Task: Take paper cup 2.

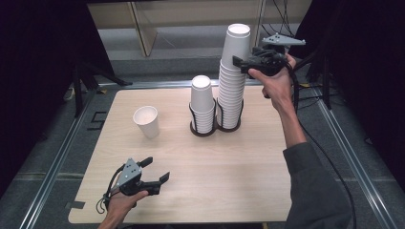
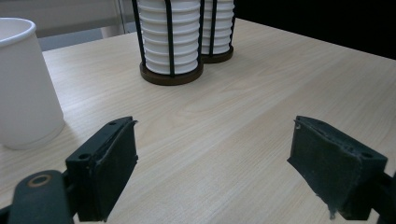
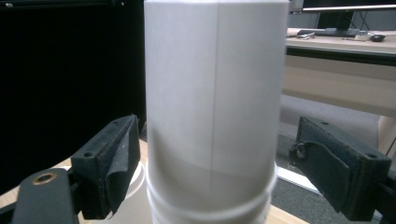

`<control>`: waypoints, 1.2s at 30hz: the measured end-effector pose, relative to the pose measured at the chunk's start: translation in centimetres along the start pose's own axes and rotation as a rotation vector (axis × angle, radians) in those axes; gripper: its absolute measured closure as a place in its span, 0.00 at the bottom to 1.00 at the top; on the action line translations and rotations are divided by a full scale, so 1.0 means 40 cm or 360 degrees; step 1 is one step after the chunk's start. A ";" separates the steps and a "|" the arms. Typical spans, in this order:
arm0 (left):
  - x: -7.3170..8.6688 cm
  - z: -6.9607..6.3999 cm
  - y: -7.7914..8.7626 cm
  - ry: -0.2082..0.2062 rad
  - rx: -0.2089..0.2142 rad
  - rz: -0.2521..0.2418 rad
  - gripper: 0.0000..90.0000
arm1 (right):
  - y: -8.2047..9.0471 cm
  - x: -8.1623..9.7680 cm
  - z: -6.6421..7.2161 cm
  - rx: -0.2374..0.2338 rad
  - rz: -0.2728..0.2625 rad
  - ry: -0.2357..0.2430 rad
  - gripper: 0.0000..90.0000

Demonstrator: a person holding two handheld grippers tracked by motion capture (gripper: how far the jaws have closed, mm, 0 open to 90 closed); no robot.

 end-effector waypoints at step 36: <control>0.001 -0.006 -0.001 -0.0028 0.0025 -0.0001 0.16 | -0.055 -0.105 0.025 0.0026 -0.0080 -0.0084 0.19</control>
Point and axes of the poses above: each handheld gripper's, and its own axes: y roughly backward along the jaws, x roughly out of its underside, z roughly to its left, the point moved 4 cm from there along -y, roughly forward along the jaws, and after that the axes turned 9 degrees about x, right-handed, at the moved point
